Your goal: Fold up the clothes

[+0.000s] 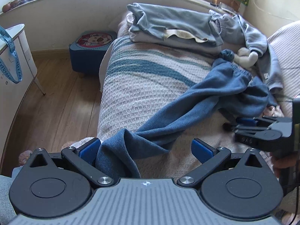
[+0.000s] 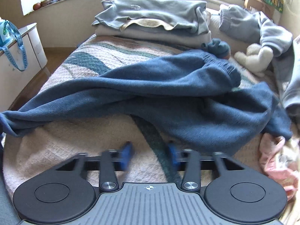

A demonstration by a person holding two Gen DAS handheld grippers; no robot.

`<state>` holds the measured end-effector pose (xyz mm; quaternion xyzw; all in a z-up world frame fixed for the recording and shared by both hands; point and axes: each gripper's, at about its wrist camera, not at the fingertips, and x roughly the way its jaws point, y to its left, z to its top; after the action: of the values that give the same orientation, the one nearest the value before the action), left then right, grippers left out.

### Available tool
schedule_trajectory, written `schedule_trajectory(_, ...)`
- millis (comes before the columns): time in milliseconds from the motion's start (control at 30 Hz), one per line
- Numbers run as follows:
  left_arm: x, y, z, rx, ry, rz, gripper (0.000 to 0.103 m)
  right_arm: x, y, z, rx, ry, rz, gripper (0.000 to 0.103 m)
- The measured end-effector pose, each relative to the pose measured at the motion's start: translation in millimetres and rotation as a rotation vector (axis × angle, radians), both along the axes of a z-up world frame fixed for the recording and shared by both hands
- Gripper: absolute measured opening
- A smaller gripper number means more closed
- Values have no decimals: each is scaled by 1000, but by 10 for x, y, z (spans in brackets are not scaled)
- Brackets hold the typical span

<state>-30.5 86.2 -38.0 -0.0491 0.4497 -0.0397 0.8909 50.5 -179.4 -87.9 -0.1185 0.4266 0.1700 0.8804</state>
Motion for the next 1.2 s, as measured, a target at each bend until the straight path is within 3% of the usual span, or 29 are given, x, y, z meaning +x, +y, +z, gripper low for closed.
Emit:
schedule_trajectory(67, 11, -12, -18, 10, 11, -4, 103, -5, -23, 55, 4, -2, 10, 7)
schedule_trajectory(167, 14, -23, -20, 16, 18, -12, 103, -78, -47, 205, -15, -54, 27, 0)
schedule_trajectory(367, 10, 18, -4, -14, 18, 1, 103, -229, -273, 696, -18, -205, -15, 0)
schedule_trajectory(533, 5, 16, 3, -21, 12, 7, 103, -247, -472, 848, -13, -234, -61, 0)
schedule_trajectory(733, 48, -10, 50, -27, 26, 17, 103, -313, -524, 760, 87, -159, -56, 8)
schedule_trajectory(833, 77, -45, 114, -46, 0, -11, 103, -429, -569, 755, 135, -172, -54, 22)
schedule_trajectory(900, 100, -97, 124, -56, -18, -34, 103, -476, -597, 704, 131, -179, -72, 30)
schedule_trajectory(1000, 124, -241, 119, -60, -13, -87, 103, -499, -685, 635, 115, -179, -89, 32)
schedule_trajectory(1200, 294, -494, 33, 23, 2, -161, 103, -430, -803, 510, 59, -169, -75, 36)
